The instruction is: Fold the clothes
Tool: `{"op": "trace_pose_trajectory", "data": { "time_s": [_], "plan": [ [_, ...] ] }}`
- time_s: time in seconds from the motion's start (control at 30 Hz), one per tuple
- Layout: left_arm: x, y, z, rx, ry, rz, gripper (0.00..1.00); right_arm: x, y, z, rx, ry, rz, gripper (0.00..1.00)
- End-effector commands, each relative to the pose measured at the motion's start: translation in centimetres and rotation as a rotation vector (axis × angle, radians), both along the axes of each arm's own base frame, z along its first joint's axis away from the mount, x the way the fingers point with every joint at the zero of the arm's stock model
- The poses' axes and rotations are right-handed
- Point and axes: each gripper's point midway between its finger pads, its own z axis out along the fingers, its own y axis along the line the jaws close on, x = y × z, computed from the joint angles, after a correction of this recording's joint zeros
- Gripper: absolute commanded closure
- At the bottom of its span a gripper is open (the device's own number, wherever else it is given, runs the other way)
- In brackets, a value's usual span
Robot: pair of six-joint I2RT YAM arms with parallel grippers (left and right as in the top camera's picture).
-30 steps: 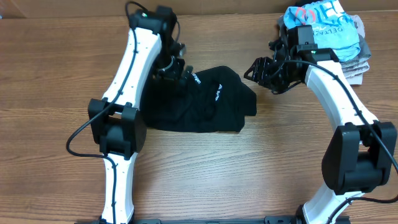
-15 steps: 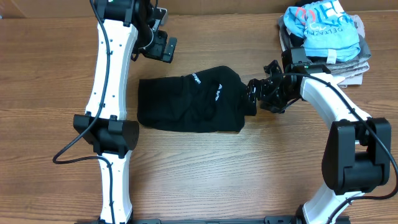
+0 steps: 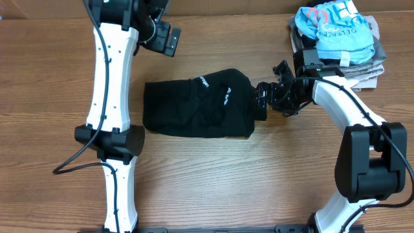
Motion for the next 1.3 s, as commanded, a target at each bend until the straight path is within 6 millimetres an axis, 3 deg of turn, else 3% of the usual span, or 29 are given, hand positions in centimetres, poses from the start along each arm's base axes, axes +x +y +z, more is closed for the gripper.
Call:
{"op": "trace_pose_trajectory", "data": {
  "time_s": [0.0, 0.33, 0.53, 0.67, 0.83, 1.03, 1.27],
  "plan": [
    [-0.3, 0.4, 3.8, -0.003, -0.113, -0.001, 0.00, 0.2, -0.5, 0.5, -0.014, -0.030, 0.006, 0.00],
    [-4.4, 4.4, 12.9, -0.067, -0.309, 0.138, 0.00, 0.0, -1.1, 0.1, -0.053, -0.020, -0.003, 0.00],
    [-7.1, 5.3, 15.8, -0.072, -0.364, 0.154, 0.00, 0.6, -2.4, -0.6, -0.138, -0.043, -0.022, 0.00],
    [-7.6, 6.0, 15.0, -0.034, -0.330, 0.176, 0.00, 1.4, -2.4, -1.3, -0.135, -0.074, -0.025, 0.00],
    [-7.1, 6.4, 11.8, 0.009, -0.222, 0.189, 0.00, 1.4, -2.0, -4.0, -0.115, -0.040, -0.016, 0.02],
    [-7.0, 7.1, 8.4, 0.066, -0.110, 0.205, 0.00, 1.6, -0.3, -5.0, -0.008, -0.025, 0.006, 0.26],
    [-6.7, 7.3, 8.0, 0.070, -0.102, 0.210, 0.00, 2.0, 0.9, -4.2, 0.074, -0.046, 0.021, 0.68]
  ]
}}
